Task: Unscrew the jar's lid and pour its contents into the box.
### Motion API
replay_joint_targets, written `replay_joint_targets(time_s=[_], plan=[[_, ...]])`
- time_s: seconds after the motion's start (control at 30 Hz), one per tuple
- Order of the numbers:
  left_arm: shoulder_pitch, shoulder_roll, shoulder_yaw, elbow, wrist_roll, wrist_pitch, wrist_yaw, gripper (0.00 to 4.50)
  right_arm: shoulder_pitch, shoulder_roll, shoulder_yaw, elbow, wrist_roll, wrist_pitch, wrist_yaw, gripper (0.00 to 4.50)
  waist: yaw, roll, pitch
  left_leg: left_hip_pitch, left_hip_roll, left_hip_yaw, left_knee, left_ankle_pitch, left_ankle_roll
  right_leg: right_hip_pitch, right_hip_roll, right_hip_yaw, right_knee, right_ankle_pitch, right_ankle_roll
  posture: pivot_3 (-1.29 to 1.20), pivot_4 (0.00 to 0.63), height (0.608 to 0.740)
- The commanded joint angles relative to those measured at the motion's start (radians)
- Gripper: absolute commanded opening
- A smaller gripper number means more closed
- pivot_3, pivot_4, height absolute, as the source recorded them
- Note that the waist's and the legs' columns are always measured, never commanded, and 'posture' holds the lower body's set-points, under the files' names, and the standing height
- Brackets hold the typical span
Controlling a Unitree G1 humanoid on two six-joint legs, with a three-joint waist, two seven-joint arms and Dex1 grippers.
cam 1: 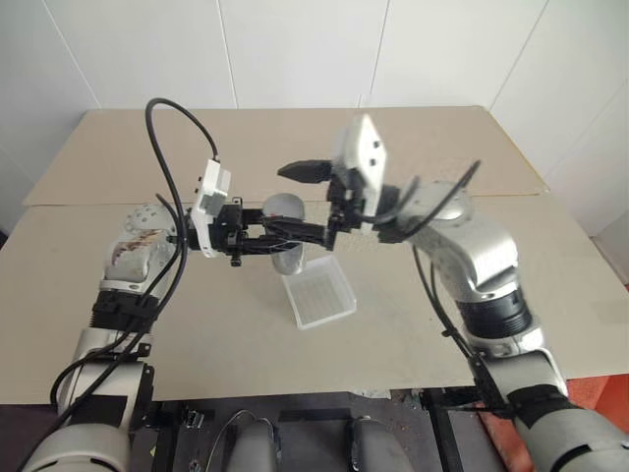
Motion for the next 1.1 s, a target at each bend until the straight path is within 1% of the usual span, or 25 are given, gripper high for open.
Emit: replay_joint_targets(time_s=[0.03,0.13,0.27,0.53,0.77,0.93,1.1], plan=[[-0.034,-0.004,0.018,-0.014,0.003,-0.016,-0.008,1.95,-0.049,0.023,0.009,0.012,-0.046,0.017,-0.04,4.45,0.0,0.0,0.0,0.0,0.0,0.0,0.0,0.0,0.0,0.0,0.0,0.0,0.0,0.0,0.0,0.0,0.15,0.74],[-0.036,-0.002,0.024,-0.017,0.005,-0.014,-0.014,1.95,-0.073,0.054,0.015,0.065,-0.078,0.032,-0.072,4.45,0.0,0.0,0.0,0.0,0.0,0.0,0.0,0.0,0.0,0.0,0.0,0.0,0.0,0.0,0.0,0.0,0.15,0.74],[-0.031,0.006,0.033,-0.023,0.007,-0.013,-0.023,1.95,-0.078,0.054,0.0,0.087,-0.093,0.029,-0.066,4.45,0.0,0.0,0.0,0.0,0.0,0.0,0.0,0.0,0.0,0.0,0.0,0.0,0.0,0.0,0.0,0.0,0.15,0.74],[-0.014,0.049,0.049,-0.033,-0.005,-0.004,-0.051,1.95,-0.05,-0.018,-0.074,0.079,-0.053,0.039,-0.034,4.45,-0.001,0.0,0.0,0.0,0.0,0.0,0.0,0.0,0.0,0.0,0.0,0.0,0.0,0.0,0.0,0.0,0.15,0.74],[-0.004,0.083,0.053,-0.041,-0.017,0.006,-0.082,1.95,-0.02,-0.106,-0.119,0.079,-0.027,0.029,-0.014,4.45,-0.001,0.0,0.0,0.0,0.0,0.0,0.0,0.0,0.0,0.0,0.0,0.0,0.0,0.0,0.0,0.0,0.15,0.74],[0.006,0.089,0.061,-0.055,-0.018,0.014,-0.09,1.95,0.006,-0.143,-0.138,0.061,-0.015,0.026,-0.001,4.45,0.004,0.0,0.0,0.0,-0.001,0.0,0.0,0.0,0.0,0.001,-0.001,-0.001,-0.001,0.0,0.0,0.0,0.15,0.74],[0.005,0.083,0.066,-0.056,-0.01,0.018,-0.086,1.95,0.031,-0.162,-0.15,0.028,-0.01,0.03,0.018,4.45,-0.006,0.0,0.0,0.0,0.0,0.0,-0.001,0.0,0.0,0.0,0.0,0.0,-0.001,0.0,0.0,0.0,0.15,0.74]])
